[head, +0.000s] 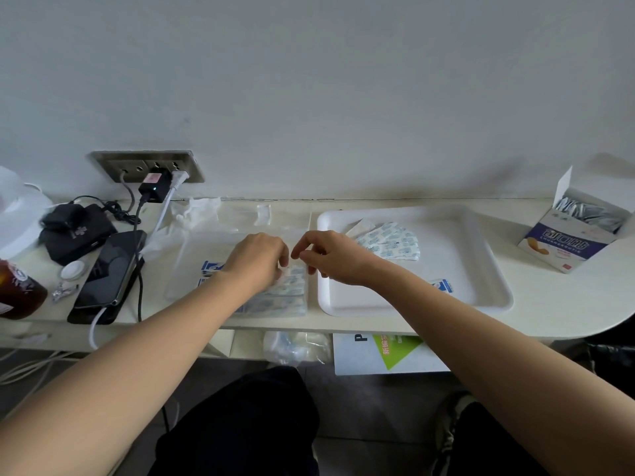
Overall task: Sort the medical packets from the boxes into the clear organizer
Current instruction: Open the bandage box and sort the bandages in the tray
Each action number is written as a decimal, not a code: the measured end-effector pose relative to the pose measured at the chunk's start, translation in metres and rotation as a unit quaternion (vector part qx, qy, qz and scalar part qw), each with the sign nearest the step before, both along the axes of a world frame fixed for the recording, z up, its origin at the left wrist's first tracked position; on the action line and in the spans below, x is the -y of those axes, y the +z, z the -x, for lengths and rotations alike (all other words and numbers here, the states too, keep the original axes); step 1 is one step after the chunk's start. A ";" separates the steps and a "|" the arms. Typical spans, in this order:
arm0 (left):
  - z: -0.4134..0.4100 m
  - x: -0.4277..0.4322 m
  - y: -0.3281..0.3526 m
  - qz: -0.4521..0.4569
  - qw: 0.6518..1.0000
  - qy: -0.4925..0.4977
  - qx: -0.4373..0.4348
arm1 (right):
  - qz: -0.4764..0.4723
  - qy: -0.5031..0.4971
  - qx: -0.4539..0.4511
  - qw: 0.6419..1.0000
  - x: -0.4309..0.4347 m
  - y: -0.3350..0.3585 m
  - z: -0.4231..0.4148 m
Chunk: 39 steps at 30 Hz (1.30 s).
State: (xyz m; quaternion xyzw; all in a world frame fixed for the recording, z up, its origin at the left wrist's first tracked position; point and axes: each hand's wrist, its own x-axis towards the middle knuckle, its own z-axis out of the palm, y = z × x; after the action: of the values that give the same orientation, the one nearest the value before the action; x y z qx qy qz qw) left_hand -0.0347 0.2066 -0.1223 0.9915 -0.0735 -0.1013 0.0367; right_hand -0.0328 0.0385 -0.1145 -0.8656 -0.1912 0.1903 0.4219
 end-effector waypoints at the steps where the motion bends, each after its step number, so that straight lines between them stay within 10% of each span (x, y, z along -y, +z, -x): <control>1: 0.001 0.000 0.001 -0.001 1.000 0.000 -0.004 | -0.001 0.001 -0.001 1.000 0.000 0.000 0.000; 10: 0.003 0.025 0.043 0.148 0.946 -0.011 0.288 | -0.044 -0.145 0.086 0.985 0.046 -0.005 -0.024; 17: -0.021 0.112 0.014 0.150 0.979 -0.066 0.123 | 0.160 -0.162 0.072 0.971 0.128 -0.040 -0.031; 27: -0.048 0.141 -0.041 0.051 0.995 -0.042 0.075 | 0.143 -0.169 0.128 0.967 0.149 -0.051 -0.023; 39: -0.056 0.134 -0.038 0.211 0.972 0.063 0.085 | 0.114 -0.190 0.105 0.969 0.154 -0.059 -0.027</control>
State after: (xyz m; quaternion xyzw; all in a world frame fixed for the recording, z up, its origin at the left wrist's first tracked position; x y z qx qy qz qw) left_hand 0.0214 0.0724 -0.1606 0.9689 -0.0335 0.0036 0.2452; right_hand -0.0057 -0.1154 -0.1733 -0.9435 -0.0431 0.0348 0.3266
